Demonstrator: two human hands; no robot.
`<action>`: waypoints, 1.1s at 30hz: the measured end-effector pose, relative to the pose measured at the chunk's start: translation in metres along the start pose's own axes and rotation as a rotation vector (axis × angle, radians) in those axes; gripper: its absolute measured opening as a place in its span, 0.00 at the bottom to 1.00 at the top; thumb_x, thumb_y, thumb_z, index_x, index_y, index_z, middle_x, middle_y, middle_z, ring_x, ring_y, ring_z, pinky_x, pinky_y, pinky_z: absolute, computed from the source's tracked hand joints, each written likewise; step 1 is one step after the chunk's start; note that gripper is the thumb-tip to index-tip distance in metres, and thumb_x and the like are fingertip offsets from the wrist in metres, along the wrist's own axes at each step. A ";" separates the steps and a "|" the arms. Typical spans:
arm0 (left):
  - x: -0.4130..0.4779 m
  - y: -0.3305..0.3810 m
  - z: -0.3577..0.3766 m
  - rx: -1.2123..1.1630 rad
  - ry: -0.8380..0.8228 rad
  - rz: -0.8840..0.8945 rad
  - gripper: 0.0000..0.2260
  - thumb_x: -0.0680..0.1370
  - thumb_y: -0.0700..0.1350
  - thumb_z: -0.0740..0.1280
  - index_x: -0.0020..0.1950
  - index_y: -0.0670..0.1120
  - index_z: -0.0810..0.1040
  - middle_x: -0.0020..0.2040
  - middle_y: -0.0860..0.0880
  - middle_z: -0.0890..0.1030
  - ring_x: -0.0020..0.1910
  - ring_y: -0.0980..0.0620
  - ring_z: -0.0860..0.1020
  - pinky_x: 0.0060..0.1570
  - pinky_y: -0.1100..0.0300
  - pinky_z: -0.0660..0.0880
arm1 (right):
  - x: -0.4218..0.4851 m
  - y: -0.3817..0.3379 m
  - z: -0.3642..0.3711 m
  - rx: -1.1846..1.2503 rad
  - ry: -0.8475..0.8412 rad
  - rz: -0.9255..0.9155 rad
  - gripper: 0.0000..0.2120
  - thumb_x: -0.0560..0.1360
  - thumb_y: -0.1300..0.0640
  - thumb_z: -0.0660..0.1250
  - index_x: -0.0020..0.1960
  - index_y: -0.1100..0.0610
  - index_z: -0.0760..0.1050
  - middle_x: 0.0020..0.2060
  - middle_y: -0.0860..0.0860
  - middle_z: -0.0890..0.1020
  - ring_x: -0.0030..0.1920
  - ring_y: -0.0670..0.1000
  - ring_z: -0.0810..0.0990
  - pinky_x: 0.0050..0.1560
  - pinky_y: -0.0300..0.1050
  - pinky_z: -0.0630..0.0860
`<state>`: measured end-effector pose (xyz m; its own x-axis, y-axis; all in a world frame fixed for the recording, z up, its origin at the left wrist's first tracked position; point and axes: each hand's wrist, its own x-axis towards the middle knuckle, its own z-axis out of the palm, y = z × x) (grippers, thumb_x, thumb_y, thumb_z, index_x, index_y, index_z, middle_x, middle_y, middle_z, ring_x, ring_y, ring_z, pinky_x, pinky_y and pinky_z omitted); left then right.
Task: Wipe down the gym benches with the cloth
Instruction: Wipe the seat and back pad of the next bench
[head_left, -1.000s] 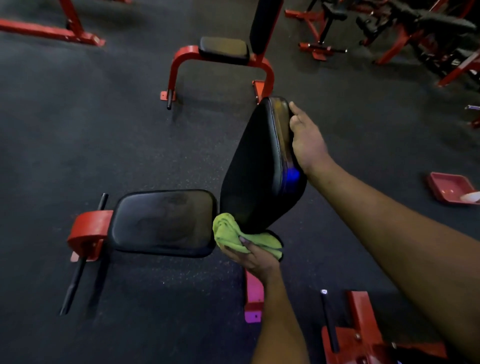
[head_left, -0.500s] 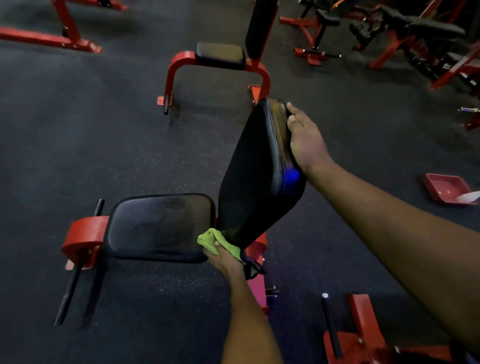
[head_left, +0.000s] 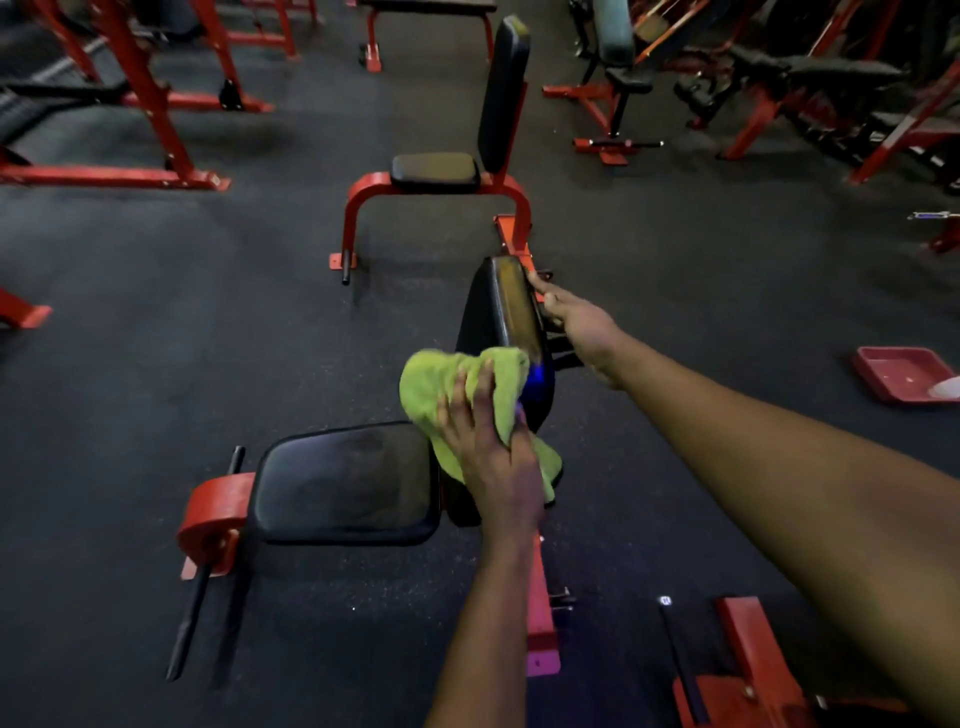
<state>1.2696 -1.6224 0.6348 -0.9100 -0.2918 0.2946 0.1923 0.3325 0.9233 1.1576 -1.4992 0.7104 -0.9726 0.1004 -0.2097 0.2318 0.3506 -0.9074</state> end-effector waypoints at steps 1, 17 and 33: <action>0.013 0.010 -0.003 0.041 -0.042 0.097 0.24 0.76 0.48 0.60 0.73 0.52 0.70 0.75 0.48 0.66 0.74 0.46 0.60 0.75 0.48 0.54 | -0.008 0.000 -0.011 0.019 -0.019 0.028 0.19 0.86 0.54 0.51 0.75 0.47 0.67 0.66 0.49 0.72 0.68 0.51 0.71 0.56 0.40 0.74; 0.072 0.047 0.006 0.626 -0.408 0.202 0.25 0.77 0.50 0.65 0.73 0.60 0.66 0.80 0.49 0.53 0.76 0.35 0.54 0.65 0.38 0.66 | -0.049 0.032 0.010 0.444 0.279 0.154 0.17 0.86 0.56 0.50 0.63 0.59 0.75 0.44 0.59 0.81 0.34 0.54 0.79 0.27 0.40 0.77; 0.115 0.105 -0.167 -0.045 -0.481 0.096 0.05 0.82 0.50 0.61 0.57 0.57 0.67 0.48 0.55 0.78 0.43 0.61 0.76 0.42 0.65 0.72 | -0.117 -0.096 0.047 0.015 0.024 -0.226 0.29 0.74 0.71 0.68 0.72 0.56 0.69 0.64 0.50 0.76 0.64 0.47 0.75 0.68 0.40 0.70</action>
<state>1.2465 -1.7709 0.8065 -0.9518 0.1894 0.2414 0.2897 0.2956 0.9103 1.2482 -1.5881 0.8053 -0.9990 0.0429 0.0082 0.0075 0.3531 -0.9356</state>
